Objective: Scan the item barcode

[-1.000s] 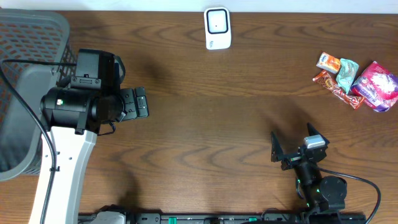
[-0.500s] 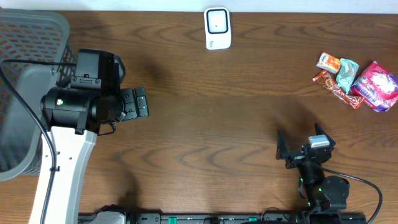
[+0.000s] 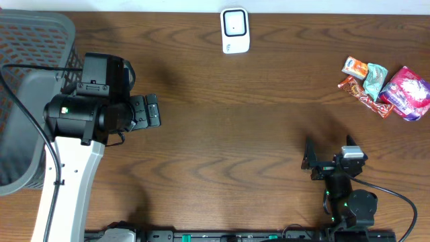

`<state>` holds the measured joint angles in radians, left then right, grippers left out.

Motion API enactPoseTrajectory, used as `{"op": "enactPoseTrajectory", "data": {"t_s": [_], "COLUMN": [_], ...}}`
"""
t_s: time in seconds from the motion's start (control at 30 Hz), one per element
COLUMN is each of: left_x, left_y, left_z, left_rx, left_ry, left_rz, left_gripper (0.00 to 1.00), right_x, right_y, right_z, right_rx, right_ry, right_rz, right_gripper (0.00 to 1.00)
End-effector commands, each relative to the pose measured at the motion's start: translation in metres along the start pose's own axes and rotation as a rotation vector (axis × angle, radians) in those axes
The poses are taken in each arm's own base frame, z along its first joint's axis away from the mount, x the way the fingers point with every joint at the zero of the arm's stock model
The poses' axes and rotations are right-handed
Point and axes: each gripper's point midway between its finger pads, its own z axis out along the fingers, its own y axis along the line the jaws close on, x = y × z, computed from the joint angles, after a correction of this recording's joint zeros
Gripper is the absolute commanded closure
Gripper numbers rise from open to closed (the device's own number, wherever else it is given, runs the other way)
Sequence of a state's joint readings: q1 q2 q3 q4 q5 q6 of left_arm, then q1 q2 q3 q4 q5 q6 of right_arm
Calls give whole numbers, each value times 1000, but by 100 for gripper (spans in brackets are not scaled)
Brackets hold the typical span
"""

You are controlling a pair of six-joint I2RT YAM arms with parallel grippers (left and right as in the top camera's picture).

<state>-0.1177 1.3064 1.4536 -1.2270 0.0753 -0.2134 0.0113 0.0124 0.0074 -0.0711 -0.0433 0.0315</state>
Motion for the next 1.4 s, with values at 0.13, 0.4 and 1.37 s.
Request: {"op": "enactPoseTrajectory", "data": {"t_s": [0.13,0.4,1.37], "left_x": [-2,-2,-2], "left_y": [3,3,3], "left_z": [0,0,0], "left_rx": [-11,-11,-11], "left_ry": [-3,-3,-3], "left_rz": [-11,-11,-10], "left_gripper": [2,2,2], "right_x": [1,0,0], "right_y": [-2,0,0], "right_z": [0,0,0], "right_rx": [16,2,2], "right_ry": [3,-2,-2], "right_rz": [-29,-29,-29], "right_gripper": [1,1,1]}}
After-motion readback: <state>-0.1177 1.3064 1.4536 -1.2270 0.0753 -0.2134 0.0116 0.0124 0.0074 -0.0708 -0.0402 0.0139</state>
